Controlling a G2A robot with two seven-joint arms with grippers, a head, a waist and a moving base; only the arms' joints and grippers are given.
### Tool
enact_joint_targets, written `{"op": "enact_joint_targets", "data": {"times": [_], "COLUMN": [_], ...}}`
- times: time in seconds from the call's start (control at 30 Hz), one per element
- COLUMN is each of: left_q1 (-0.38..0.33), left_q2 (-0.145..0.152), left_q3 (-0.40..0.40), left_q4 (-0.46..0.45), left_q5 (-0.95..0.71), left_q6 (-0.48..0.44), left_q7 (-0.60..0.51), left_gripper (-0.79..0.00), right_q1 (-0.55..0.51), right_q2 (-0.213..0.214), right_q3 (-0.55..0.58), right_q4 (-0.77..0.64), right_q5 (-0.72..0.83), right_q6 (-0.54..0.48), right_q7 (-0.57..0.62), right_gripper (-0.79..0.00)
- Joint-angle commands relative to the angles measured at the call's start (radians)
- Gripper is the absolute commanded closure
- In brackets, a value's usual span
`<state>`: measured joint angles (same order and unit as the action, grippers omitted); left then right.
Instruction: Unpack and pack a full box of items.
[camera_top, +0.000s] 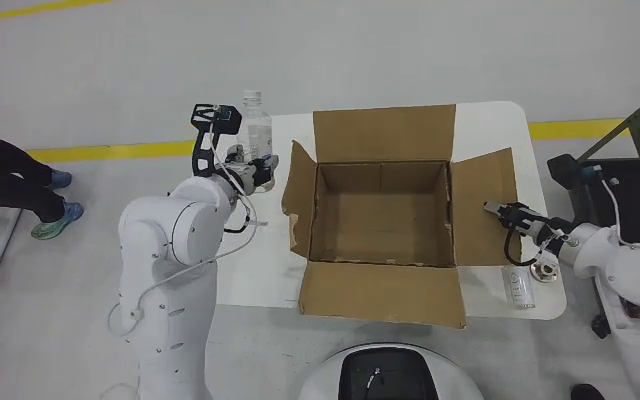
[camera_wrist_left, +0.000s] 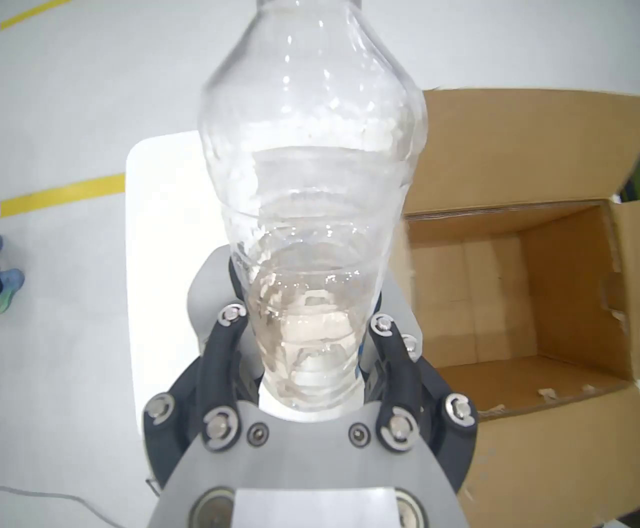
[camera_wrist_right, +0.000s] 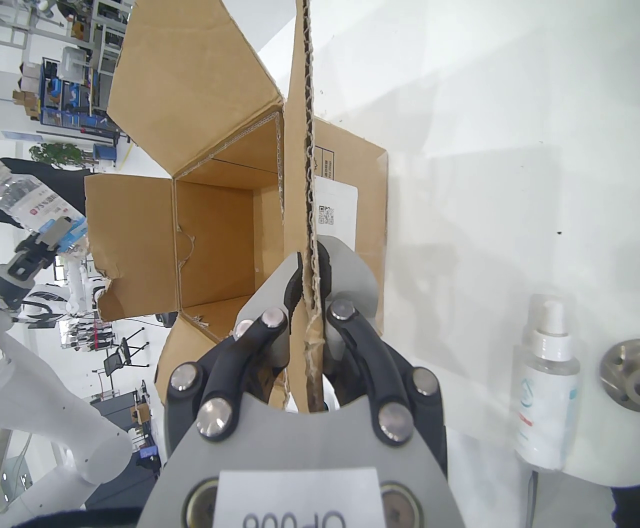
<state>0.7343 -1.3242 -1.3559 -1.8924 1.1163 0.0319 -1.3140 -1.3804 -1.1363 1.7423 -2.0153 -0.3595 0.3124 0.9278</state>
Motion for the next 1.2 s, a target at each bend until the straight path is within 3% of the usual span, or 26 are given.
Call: {"op": "enact_joint_targets", "data": {"times": [0.0,0.13,0.63,0.8,1.0,1.17], "left_q1": [-0.026,-0.057,-0.057,-0.053,-0.081,-0.121], "left_q2": [-0.004,-0.014,-0.014,-0.013,-0.004,-0.004], "left_q3": [0.028,0.091,0.091,0.087,0.043,0.042], "left_q4": [0.015,0.064,0.064,0.059,0.017,0.014], "left_q5": [-0.097,-0.220,-0.220,-0.214,-0.198,-0.303], "left_q6": [-0.010,-0.005,-0.005,-0.005,0.001,0.010], "left_q7": [-0.027,-0.062,-0.062,-0.039,0.008,-0.017], "left_gripper": [0.000,0.000,0.000,0.000,0.000,0.000], "right_q1": [0.000,0.003,-0.002,0.000,0.026,0.044], "right_q2": [0.002,0.005,0.008,0.012,0.024,0.037], "right_q3": [-0.002,-0.010,-0.011,0.005,0.031,0.023], "right_q4": [0.001,0.003,-0.009,-0.055,-0.139,-0.168], "right_q5": [0.002,-0.006,-0.004,-0.019,-0.043,-0.101], "right_q6": [0.001,-0.005,-0.001,-0.039,-0.055,-0.095], "right_q7": [-0.004,-0.015,-0.007,-0.052,0.005,0.068], "right_gripper": [0.000,0.000,0.000,0.000,0.000,0.000]}}
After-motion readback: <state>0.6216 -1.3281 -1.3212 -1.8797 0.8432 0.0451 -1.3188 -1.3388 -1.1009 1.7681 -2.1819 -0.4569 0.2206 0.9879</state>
